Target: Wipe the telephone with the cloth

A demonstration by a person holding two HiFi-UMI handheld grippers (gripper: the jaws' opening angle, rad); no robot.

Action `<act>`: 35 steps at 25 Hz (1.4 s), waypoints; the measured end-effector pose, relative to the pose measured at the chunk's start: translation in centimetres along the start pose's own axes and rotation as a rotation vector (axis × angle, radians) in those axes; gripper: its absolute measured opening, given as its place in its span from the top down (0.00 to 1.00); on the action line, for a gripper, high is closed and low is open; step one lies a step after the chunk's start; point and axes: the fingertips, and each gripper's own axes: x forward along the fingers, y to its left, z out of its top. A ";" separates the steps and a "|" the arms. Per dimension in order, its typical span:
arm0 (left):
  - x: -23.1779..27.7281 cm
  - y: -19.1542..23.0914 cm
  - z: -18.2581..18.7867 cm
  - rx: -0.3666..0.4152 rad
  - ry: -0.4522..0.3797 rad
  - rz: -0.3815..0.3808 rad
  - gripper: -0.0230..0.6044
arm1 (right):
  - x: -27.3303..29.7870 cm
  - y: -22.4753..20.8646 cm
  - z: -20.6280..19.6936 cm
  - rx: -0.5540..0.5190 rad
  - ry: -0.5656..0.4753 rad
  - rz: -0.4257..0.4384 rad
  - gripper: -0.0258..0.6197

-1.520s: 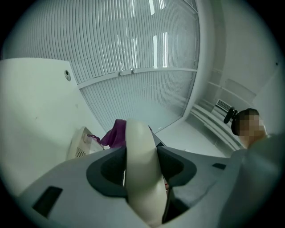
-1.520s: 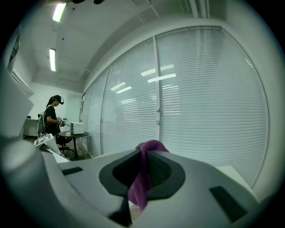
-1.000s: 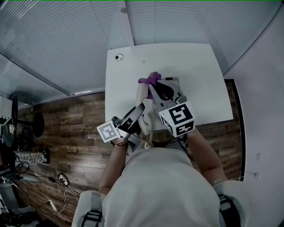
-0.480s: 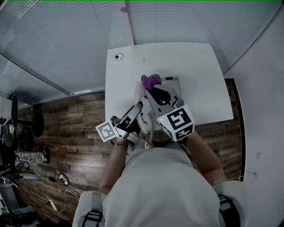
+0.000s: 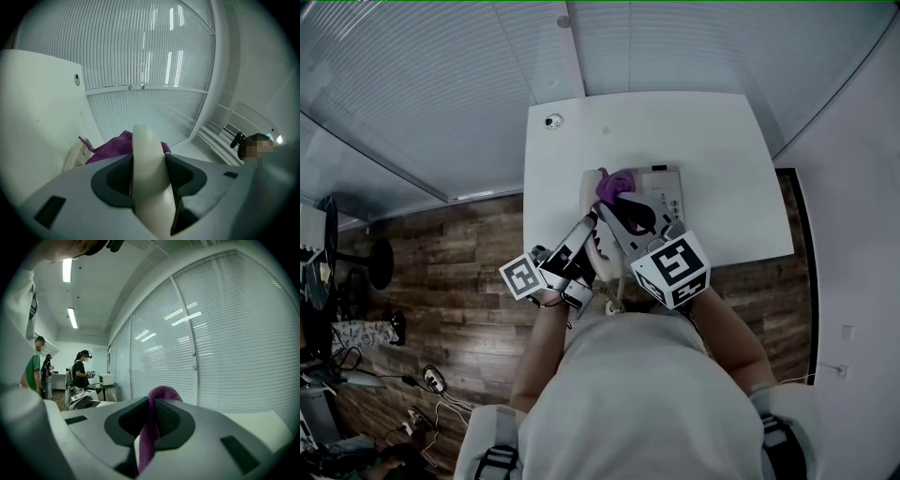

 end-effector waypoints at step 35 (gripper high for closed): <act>0.1 -0.3 0.7 -0.011 -0.004 -0.034 0.61 | 0.3 3.3 -3.4 -0.021 0.104 0.113 0.89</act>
